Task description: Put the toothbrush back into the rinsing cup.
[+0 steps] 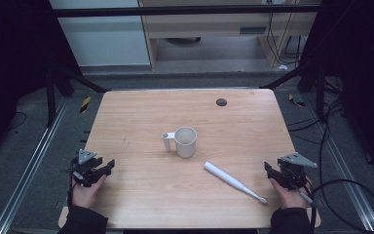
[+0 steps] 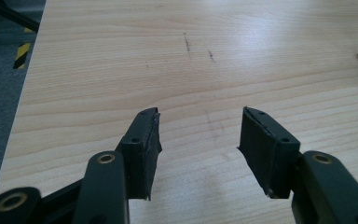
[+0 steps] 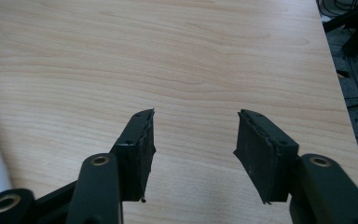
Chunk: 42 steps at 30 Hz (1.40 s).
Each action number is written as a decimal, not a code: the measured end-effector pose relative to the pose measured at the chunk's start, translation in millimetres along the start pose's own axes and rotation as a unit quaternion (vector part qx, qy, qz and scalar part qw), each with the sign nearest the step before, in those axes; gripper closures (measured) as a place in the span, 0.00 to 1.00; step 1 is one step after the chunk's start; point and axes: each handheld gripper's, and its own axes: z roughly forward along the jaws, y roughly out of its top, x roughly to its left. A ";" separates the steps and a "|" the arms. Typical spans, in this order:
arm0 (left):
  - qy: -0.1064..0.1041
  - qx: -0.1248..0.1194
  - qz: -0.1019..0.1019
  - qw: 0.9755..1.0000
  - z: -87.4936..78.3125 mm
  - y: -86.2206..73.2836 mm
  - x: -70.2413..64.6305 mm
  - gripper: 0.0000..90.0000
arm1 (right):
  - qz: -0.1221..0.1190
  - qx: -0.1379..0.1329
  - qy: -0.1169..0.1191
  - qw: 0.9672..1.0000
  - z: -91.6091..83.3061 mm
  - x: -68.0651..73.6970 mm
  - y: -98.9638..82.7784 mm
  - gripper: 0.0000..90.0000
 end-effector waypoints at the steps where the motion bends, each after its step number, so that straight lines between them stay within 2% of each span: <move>1: -0.001 0.001 0.000 1.000 -0.8 0.1 -0.2 0.53 | -0.003 -0.002 0.004 1.000 -2.4 1.7 0.3 0.54; 4: -0.003 0.004 0.000 1.000 -1.9 0.0 0.1 0.55 | -0.007 -0.004 0.010 1.000 -6.5 5.5 1.1 0.56; 7: -0.008 0.006 -0.003 1.000 -3.4 -0.4 0.3 0.56 | -0.016 -0.001 0.031 0.999 -13.6 13.5 2.1 0.59; 11: -0.010 0.005 0.001 1.000 -4.2 -0.5 -0.6 0.56 | -0.027 0.004 0.045 0.999 -17.8 20.5 1.7 0.63; 12: -0.011 0.005 0.002 1.000 -4.3 -0.5 -0.9 0.56 | -0.031 0.009 0.057 0.998 -19.7 25.4 2.0 0.65; 15: -0.012 0.005 0.002 1.000 -4.2 -0.5 -1.3 0.57 | -0.035 0.011 0.067 0.997 -21.1 30.0 2.6 0.68; 16: -0.013 0.006 0.002 1.000 -3.7 -0.9 -1.2 0.57 | -0.037 0.016 0.077 0.996 -22.4 34.3 2.3 0.71; 22: -0.014 0.009 0.005 1.000 -3.1 -0.9 -1.8 0.57 | -0.042 0.027 0.094 0.994 -25.4 41.2 1.3 0.83; 23: -0.014 0.011 0.007 1.000 -2.7 -1.1 -2.2 0.57 | -0.045 0.029 0.101 0.993 -26.3 43.2 0.8 0.87; 30: -0.014 0.012 0.010 1.000 -2.2 -1.2 -2.7 0.57 | -0.053 0.049 0.116 0.991 -29.3 50.4 -3.6 1.00; 42: -0.013 0.016 0.015 1.000 -1.6 -1.2 -3.8 0.57 | -0.063 0.076 0.135 0.986 -30.0 60.3 -12.4 1.00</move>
